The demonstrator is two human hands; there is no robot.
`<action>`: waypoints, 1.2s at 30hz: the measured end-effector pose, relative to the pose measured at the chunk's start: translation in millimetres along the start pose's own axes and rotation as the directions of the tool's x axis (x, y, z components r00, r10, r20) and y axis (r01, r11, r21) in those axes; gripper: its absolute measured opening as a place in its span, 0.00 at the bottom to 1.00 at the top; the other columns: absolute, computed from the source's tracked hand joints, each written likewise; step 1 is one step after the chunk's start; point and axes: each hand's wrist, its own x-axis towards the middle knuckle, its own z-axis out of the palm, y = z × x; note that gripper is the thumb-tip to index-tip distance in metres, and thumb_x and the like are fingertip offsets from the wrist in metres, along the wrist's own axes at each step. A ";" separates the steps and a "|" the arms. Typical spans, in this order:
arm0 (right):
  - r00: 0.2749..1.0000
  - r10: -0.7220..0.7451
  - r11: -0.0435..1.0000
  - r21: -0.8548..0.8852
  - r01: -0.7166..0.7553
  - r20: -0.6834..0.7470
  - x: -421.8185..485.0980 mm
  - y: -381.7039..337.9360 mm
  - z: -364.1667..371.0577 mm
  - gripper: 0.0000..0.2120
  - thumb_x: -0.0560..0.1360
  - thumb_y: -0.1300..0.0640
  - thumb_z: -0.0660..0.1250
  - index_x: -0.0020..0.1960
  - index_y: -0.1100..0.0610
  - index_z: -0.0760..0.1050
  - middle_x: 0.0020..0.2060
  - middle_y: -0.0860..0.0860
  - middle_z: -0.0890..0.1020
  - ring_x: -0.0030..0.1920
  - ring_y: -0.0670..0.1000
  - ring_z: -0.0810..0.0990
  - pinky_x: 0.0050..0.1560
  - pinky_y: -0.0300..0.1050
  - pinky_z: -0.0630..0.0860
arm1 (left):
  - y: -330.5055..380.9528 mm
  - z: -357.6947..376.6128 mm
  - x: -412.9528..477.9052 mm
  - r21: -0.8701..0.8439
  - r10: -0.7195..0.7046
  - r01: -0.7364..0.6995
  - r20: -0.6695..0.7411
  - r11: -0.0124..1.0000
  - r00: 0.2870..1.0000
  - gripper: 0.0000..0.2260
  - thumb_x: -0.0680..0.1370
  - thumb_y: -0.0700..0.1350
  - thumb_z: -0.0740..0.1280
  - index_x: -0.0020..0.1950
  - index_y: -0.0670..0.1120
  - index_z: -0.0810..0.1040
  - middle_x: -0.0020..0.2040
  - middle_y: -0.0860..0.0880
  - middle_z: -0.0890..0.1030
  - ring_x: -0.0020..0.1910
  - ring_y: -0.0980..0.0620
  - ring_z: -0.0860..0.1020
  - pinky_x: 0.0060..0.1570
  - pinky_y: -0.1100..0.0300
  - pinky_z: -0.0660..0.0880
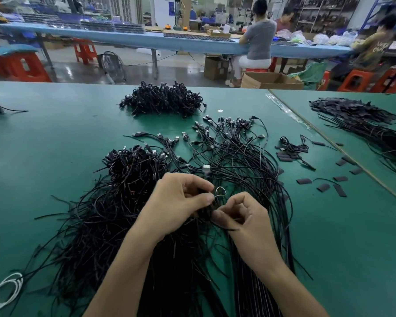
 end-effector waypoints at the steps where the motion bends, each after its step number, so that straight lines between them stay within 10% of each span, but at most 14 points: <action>1: 1.000 0.008 0.989 -0.149 -0.011 -0.021 0.3 5.0 -4.9 0.15 0.73 0.63 0.75 0.40 0.47 0.74 0.39 0.50 0.84 0.41 0.46 0.82 0.44 0.37 0.78 | -2.6 -4.5 1.1 0.099 0.018 -0.010 -0.082 0.995 0.996 0.07 0.73 0.41 0.77 0.48 0.52 0.85 0.40 0.54 0.86 0.38 0.61 0.83 0.41 0.67 0.79; 7: 0.989 0.109 0.703 -0.697 -0.145 -0.095 -1.7 33.3 -33.7 0.12 0.79 0.52 0.66 0.62 0.49 0.75 0.53 0.42 0.74 0.59 0.45 0.73 0.61 0.40 0.71 | -18.6 -31.4 19.3 0.418 0.140 0.117 -0.535 0.901 0.833 0.10 0.81 0.41 0.67 0.62 0.48 0.81 0.41 0.53 0.82 0.29 0.56 0.76 0.32 0.68 0.73; 13: 0.983 0.075 0.636 -0.752 -0.176 -0.166 4.4 39.4 -38.0 0.23 0.82 0.53 0.62 0.75 0.51 0.63 0.57 0.46 0.66 0.52 0.47 0.73 0.51 0.38 0.70 | -35.3 -38.5 43.8 0.472 -0.067 0.312 -0.465 0.825 0.883 0.20 0.81 0.43 0.66 0.74 0.52 0.71 0.74 0.40 0.69 0.74 0.41 0.66 0.72 0.43 0.64; 21: 0.917 0.212 0.502 -0.767 -0.399 -0.339 27.8 41.7 -49.0 0.17 0.83 0.48 0.58 0.68 0.55 0.69 0.61 0.53 0.69 0.44 0.51 0.72 0.43 0.45 0.69 | -29.3 -17.8 22.0 0.538 0.174 0.080 -0.405 0.839 0.898 0.10 0.79 0.43 0.70 0.59 0.52 0.81 0.57 0.52 0.76 0.56 0.54 0.73 0.53 0.62 0.66; 28: 0.954 0.084 0.616 -0.738 -0.276 -0.287 35.6 35.8 -56.4 0.05 0.81 0.55 0.64 0.47 0.50 0.74 0.48 0.49 0.76 0.49 0.50 0.75 0.49 0.43 0.71 | -10.4 -4.2 10.2 0.395 0.198 -0.104 -0.205 0.913 0.958 0.10 0.78 0.42 0.71 0.53 0.57 0.80 0.48 0.61 0.78 0.51 0.68 0.75 0.44 0.77 0.70; 32: 0.980 0.137 0.890 -0.417 -0.184 -0.142 31.8 1.7 -46.9 0.07 0.82 0.56 0.63 0.46 0.50 0.75 0.37 0.45 0.79 0.35 0.40 0.76 0.36 0.35 0.71 | -6.2 3.8 5.5 0.450 0.230 -0.153 -0.121 0.880 0.966 0.16 0.76 0.45 0.73 0.60 0.61 0.78 0.52 0.64 0.76 0.55 0.68 0.72 0.54 0.68 0.71; 36: 0.987 -0.035 0.953 -0.292 0.080 0.157 6.1 -50.7 -23.4 0.07 0.80 0.51 0.66 0.43 0.47 0.77 0.29 0.40 0.76 0.28 0.40 0.69 0.30 0.34 0.67 | -5.2 11.1 2.9 0.484 0.225 -0.234 0.078 0.843 0.971 0.26 0.76 0.49 0.72 0.71 0.66 0.70 0.66 0.62 0.71 0.67 0.59 0.67 0.66 0.60 0.65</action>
